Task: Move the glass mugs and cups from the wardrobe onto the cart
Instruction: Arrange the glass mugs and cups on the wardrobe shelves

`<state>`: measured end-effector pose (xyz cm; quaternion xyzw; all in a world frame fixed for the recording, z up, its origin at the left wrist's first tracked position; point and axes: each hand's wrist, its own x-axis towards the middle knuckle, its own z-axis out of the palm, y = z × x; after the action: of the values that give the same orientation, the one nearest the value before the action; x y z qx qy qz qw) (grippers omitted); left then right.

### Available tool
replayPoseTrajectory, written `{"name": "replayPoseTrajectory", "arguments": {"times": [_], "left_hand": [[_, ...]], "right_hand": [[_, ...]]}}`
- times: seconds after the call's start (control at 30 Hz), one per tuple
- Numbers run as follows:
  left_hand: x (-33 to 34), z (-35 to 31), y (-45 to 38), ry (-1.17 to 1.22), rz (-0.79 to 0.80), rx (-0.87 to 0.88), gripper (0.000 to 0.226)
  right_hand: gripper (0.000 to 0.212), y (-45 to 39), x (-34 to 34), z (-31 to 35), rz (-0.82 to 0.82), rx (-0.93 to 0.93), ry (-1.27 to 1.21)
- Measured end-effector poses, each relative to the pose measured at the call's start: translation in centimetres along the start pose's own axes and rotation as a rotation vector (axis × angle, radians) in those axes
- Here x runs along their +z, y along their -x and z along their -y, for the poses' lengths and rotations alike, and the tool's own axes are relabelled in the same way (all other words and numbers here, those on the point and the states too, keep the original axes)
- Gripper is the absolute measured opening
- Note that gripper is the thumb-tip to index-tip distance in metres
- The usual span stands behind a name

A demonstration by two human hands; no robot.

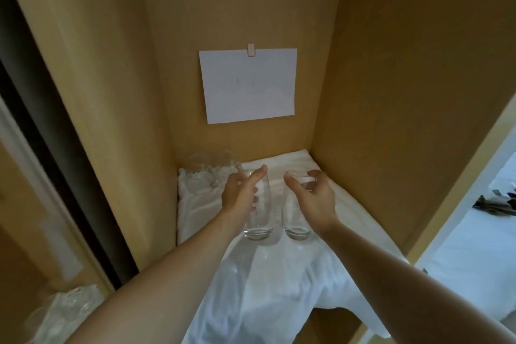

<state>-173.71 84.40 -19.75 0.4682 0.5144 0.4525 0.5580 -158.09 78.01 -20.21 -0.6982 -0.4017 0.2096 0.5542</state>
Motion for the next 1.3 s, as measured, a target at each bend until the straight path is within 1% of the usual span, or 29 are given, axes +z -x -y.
{"name": "replayPoseTrajectory", "arguments": {"times": [0.1, 0.23, 0.37, 0.43, 0.5, 0.57, 0.63, 0.7, 0.77, 0.8, 0.9, 0.97, 1.0, 1.13, 1.23, 1.3], "left_hand": [[0.6, 0.8, -1.9, -0.014, -0.035, -0.018, 0.075], [1.5, 1.5, -4.8, -0.028, -0.099, -0.028, 0.087], [1.8, 2.8, -7.2, -0.034, -0.118, -0.003, 0.08], [2.0, 3.5, -8.2, 0.011, -0.125, 0.022, 0.072], [2.0, 4.1, -8.9, 0.043, -0.139, 0.037, 0.072], [2.0, 5.0, -9.7, 0.057, -0.141, 0.033, 0.077], [1.9, 5.7, -10.5, 0.057, -0.132, 0.033, 0.088], [1.7, 6.1, -10.9, 0.009, -0.115, 0.052, 0.098], [1.5, 6.7, -11.0, -0.081, -0.093, 0.07, 0.103], [1.3, 7.2, -10.9, -0.115, -0.071, 0.075, 0.105], [0.9, 8.9, -10.3, -0.19, -0.037, 0.048, 0.111], [0.4, 9.6, -10.3, -0.321, 0.013, 0.046, 0.114], [0.1, 9.9, -10.4, -0.378, 0.03, 0.04, 0.112], [0.2, 8.8, -11.2, -0.524, -0.048, -0.003, 0.101], [1.5, 7.3, -12.1, -0.514, -0.154, -0.013, 0.094], [2.0, 6.2, -12.8, -0.574, -0.189, 0.072, 0.095]], "right_hand": [[0.083, -2.1, 0.9, -1.1, 0.013, 0.023, 0.026], [0.084, -5.4, 2.0, -2.3, 0.06, 0.048, 0.039], [0.083, -8.7, 3.1, -3.4, 0.079, 0.016, 0.06], [0.085, -10.3, 3.8, -3.8, 0.114, 0.004, 0.051], [0.089, -11.5, 4.6, -4.5, 0.158, -0.005, 0.049], [0.087, -12.2, 5.4, -5.4, 0.196, -0.005, 0.022], [0.086, -12.4, 6.0, -6.7, 0.216, 0.001, -0.034], [0.091, -12.5, 6.2, -8.0, 0.252, -0.042, -0.042], [0.102, -12.7, 6.4, -9.9, 0.342, -0.082, 0.013], [0.105, -12.7, 6.5, -10.8, 0.383, -0.064, 0.041], [0.097, -12.6, 6.7, -12.8, 0.441, 0.073, 0.085], [0.094, -13.2, 6.7, -13.2, 0.475, 0.092, 0.107], [0.094, -13.7, 6.7, -13.1, 0.505, 0.094, 0.12], [0.094, -16.4, 6.4, -12.1, 0.597, 0.107, 0.202], [0.098, -18.3, 6.0, -11.2, 0.537, 0.155, 0.192], [0.101, -19.6, 5.6, -10.6, 0.465, 0.169, 0.206]]}}
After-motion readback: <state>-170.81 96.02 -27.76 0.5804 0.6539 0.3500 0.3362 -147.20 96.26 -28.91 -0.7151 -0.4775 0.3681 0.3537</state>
